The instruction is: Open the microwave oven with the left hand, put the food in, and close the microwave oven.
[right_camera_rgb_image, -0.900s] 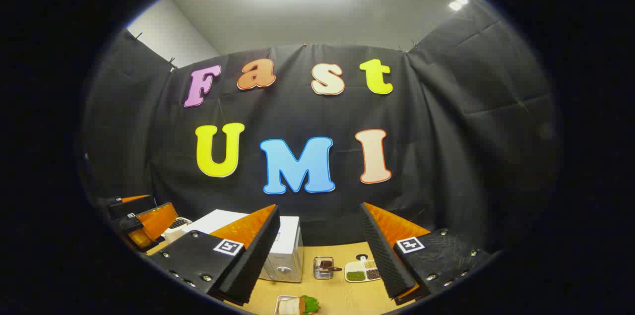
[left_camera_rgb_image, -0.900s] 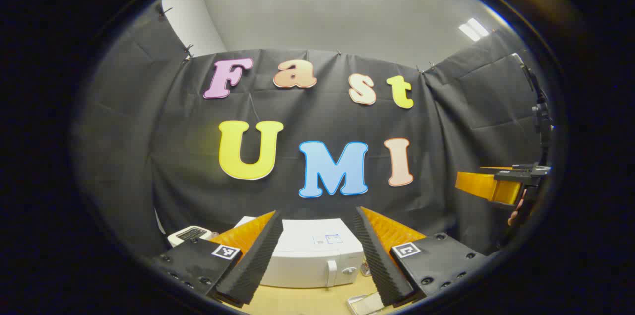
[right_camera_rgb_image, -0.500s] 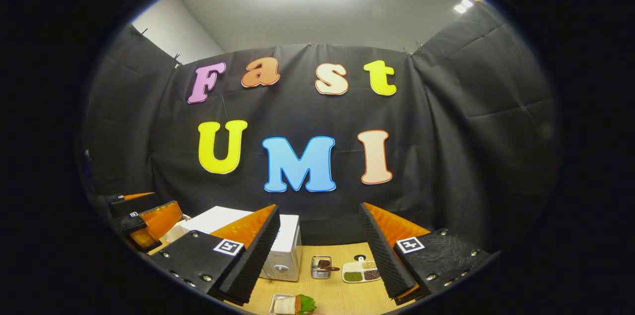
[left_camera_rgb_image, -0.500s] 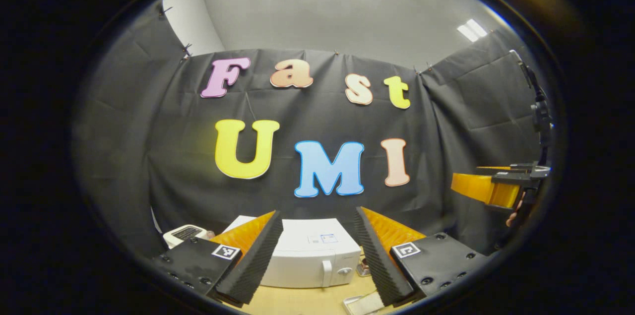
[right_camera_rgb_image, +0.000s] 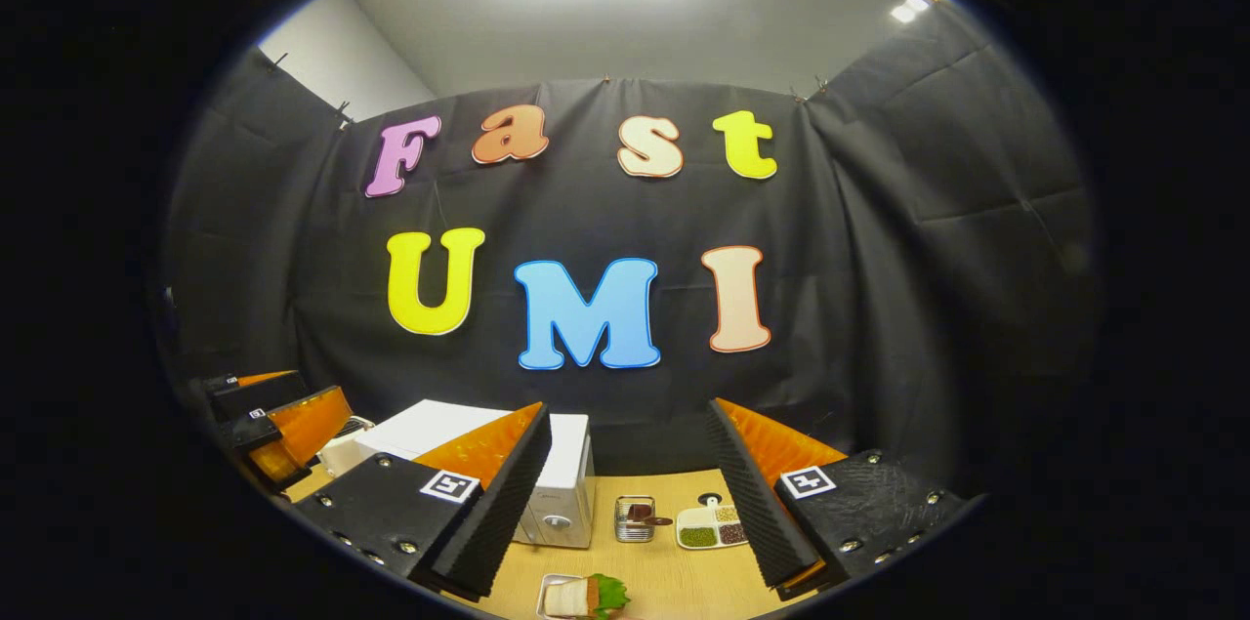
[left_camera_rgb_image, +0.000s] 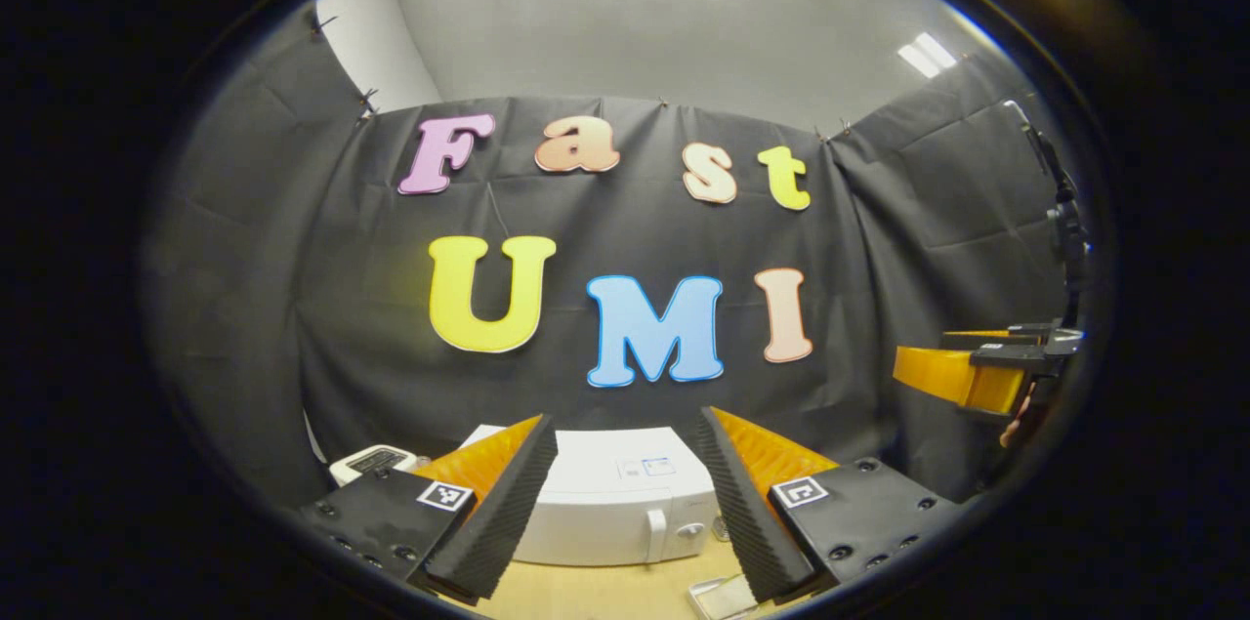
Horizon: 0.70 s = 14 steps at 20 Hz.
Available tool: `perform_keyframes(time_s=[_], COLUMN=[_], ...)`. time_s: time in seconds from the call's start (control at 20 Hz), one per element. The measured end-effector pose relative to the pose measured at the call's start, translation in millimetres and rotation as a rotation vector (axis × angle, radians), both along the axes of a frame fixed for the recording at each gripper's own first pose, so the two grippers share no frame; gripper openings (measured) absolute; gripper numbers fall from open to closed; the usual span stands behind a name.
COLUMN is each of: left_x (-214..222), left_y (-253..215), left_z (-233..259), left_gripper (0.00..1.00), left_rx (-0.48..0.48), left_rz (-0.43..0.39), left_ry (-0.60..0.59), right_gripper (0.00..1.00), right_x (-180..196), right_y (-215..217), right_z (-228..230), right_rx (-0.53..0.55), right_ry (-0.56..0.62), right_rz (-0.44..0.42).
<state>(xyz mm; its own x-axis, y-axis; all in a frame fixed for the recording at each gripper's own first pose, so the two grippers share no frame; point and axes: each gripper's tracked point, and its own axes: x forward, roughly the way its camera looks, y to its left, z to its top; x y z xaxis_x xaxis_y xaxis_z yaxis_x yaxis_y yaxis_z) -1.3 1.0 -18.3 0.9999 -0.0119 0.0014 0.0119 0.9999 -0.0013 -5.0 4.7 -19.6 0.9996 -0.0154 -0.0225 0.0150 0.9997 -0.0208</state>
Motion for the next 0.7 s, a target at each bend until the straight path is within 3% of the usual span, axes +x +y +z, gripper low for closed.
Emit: perform_keyframes(time_s=[0.3, 0.7], left_x=[19.2, 74.7], left_y=[-21.6, -48.2], left_z=[-63.0, -197.8], left_gripper=[0.95, 0.95], left_rx=[-0.013, 0.028], left_rz=[-0.058, -0.100], left_ry=[0.075, 0.266], right_gripper=[0.96, 0.96], right_x=[-2.0, 7.1], right_y=[-3.7, -36.4], right_z=[-23.8, -52.1], right_rx=[-0.022, -0.023], right_ry=[0.048, 0.123], right_rz=[-0.010, -0.038])
